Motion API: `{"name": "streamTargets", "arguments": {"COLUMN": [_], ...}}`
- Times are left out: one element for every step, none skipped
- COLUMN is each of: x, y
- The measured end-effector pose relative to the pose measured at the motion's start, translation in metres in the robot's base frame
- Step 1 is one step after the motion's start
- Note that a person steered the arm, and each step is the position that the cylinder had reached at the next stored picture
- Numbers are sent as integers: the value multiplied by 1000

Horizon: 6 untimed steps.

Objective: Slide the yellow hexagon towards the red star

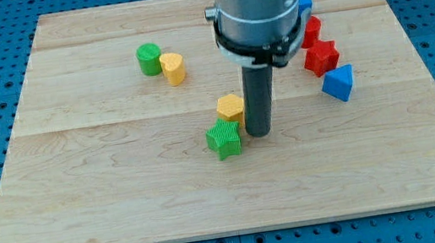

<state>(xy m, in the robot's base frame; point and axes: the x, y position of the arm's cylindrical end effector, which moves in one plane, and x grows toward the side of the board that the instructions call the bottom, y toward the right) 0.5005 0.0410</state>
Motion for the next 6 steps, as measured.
{"name": "streamTargets", "arguments": {"x": [-43, -95, -85, -72, -72, -63], "y": [-61, -96, -98, -88, -46, -31]}}
